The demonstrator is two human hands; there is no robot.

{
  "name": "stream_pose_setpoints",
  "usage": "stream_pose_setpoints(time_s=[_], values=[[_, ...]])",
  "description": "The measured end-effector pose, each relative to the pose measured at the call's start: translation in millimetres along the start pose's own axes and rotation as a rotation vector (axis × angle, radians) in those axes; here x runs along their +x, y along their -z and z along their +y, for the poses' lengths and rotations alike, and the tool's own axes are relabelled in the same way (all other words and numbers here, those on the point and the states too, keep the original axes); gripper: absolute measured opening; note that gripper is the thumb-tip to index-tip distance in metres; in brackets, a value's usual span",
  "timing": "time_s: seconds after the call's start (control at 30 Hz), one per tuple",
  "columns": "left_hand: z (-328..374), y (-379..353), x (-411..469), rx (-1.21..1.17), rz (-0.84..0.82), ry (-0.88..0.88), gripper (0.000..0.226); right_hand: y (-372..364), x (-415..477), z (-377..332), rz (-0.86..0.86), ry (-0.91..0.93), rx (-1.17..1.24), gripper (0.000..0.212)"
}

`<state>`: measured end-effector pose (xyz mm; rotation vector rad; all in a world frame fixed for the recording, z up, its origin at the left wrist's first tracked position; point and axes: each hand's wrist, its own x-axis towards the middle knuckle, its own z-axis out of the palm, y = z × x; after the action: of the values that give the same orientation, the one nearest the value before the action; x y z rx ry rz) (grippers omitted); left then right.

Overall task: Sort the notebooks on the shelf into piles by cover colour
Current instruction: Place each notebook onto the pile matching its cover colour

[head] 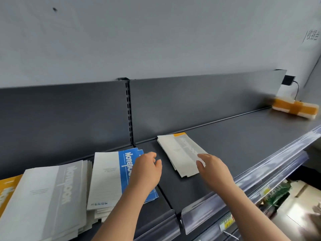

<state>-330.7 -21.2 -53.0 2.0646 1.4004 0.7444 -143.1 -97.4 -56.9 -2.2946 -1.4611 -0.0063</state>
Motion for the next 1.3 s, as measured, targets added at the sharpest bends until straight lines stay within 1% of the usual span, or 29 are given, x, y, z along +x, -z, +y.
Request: stream_pose_setpoints(time_s=[0.03,0.1,0.13,0.17,0.2,0.23,0.3,0.33,0.43,0.53,0.6,0.7,0.83,0.97,1.03,1.1,1.17,1.3], values=[[2,-8,6,-0.013,-0.014,0.012,0.011,-3,7,8,-0.002,0.006,-0.002,0.029],[5,-23,16,-0.028,-0.060,0.049,0.032,-9,21,24,-0.014,0.037,0.008,0.024],[6,-30,19,-0.045,-0.073,0.071,0.033,-12,27,30,-0.030,0.053,0.017,0.025],[8,-36,23,-0.057,-0.069,0.097,0.030,-16,32,34,-0.050,0.075,0.024,0.026],[11,-41,26,-0.053,-0.057,0.118,0.027,-19,36,38,-0.070,0.108,0.030,0.026],[13,-46,30,-0.047,-0.033,0.129,0.028,-21,39,41,-0.085,0.151,0.041,0.025],[18,-51,36,-0.008,0.009,0.167,0.040,-24,42,45,-0.094,0.251,0.083,0.024],[20,-53,38,0.011,0.035,0.203,0.042,-25,42,47,-0.099,0.293,0.116,0.025],[22,-57,41,0.042,0.105,0.307,0.034,-25,41,54,-0.126,0.349,0.255,0.027],[25,-59,36,0.000,0.145,0.350,0.014,-29,44,57,-0.112,0.345,0.351,0.021],[28,-60,30,-0.042,0.198,0.366,0.010,-32,48,58,-0.050,0.290,0.362,0.022],[31,-61,22,-0.085,0.252,0.397,0.014,-35,51,62,0.018,0.237,0.355,0.026],[37,-61,18,-0.091,0.298,0.451,0.014,-38,50,60,-0.025,0.277,0.289,0.025],[41,-66,19,-0.083,0.303,0.462,0.019,-30,47,59,-0.047,0.374,0.326,0.026],[42,-68,19,-0.075,0.303,0.465,0.021,-29,47,60,-0.061,0.368,0.356,0.027],[41,-69,19,-0.076,0.306,0.468,0.022,-32,48,61,-0.010,0.343,0.376,0.029],[41,-70,18,-0.081,0.315,0.470,0.022,-37,51,62,0.013,0.309,0.337,0.032],[43,-71,18,-0.111,0.322,0.470,0.027,-40,52,61,-0.019,0.343,0.306,0.025]])
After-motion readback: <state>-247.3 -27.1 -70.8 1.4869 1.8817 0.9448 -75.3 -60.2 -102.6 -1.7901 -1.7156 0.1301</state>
